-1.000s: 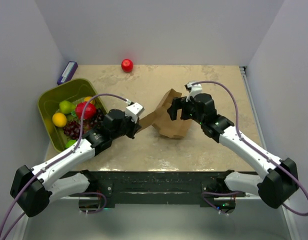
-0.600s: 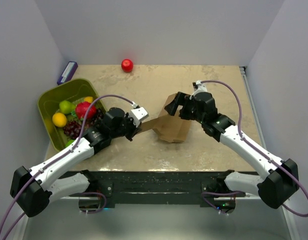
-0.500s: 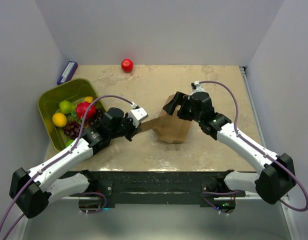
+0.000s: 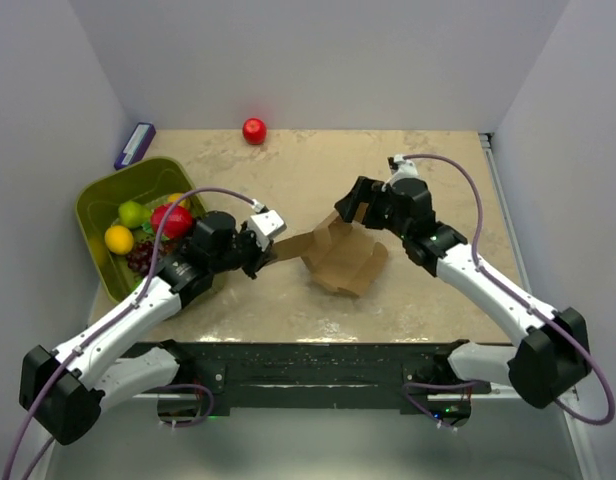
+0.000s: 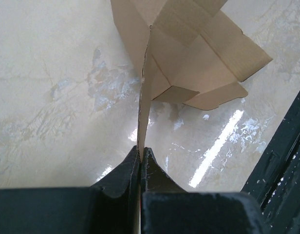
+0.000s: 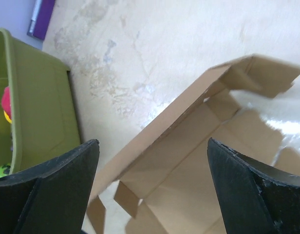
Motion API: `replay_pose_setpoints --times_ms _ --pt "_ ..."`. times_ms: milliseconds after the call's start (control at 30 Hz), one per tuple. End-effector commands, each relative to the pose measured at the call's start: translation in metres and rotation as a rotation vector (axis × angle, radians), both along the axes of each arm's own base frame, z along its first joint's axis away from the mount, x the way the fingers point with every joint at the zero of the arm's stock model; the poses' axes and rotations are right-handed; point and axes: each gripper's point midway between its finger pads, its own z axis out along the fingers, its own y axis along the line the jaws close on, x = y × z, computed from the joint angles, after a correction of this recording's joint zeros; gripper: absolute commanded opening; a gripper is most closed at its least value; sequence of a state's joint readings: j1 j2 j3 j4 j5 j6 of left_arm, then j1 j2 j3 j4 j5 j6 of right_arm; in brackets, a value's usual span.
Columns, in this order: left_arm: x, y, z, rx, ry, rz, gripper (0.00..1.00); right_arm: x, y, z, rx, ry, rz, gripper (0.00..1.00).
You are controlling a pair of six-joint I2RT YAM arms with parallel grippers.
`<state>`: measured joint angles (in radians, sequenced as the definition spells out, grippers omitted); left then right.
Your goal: Fold the paper box
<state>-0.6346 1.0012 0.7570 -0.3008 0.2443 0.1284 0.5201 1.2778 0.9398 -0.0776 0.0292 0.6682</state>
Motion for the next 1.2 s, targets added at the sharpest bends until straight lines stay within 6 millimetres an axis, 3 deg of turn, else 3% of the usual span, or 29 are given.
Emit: replay_pose_setpoints --times_ms 0,100,233,333,533,700,900,1167 --pt "0.003 -0.003 0.028 -0.107 0.004 -0.093 0.0 -0.006 -0.015 0.061 -0.174 -0.285 0.127 0.96" --pt "0.003 -0.004 0.027 -0.105 0.041 -0.132 0.0 -0.009 -0.02 0.056 -0.351 -0.352 0.243 0.95" --pt "0.003 -0.005 0.029 -0.09 0.063 -0.174 0.0 -0.02 -0.024 0.032 -0.6 -0.461 0.467 0.92" --pt "0.002 -0.003 0.031 -0.098 0.08 -0.192 0.0 -0.026 -0.017 0.038 -0.603 -0.584 0.516 0.92" --pt "0.0 -0.003 0.03 -0.102 0.103 -0.221 0.0 -0.016 -0.017 0.051 -0.745 -0.722 0.573 0.92" --pt "0.001 -0.002 0.029 -0.101 0.1 -0.221 0.0 -0.011 -0.005 0.055 -0.768 -0.767 0.657 0.92" --pt "0.005 0.001 0.028 -0.096 0.099 -0.206 0.0 -0.018 0.004 0.028 -0.746 -0.685 0.762 0.88" --pt "0.007 0.0 0.031 -0.103 0.103 -0.224 0.0 -0.021 0.011 0.02 -0.723 -0.686 0.798 0.85"
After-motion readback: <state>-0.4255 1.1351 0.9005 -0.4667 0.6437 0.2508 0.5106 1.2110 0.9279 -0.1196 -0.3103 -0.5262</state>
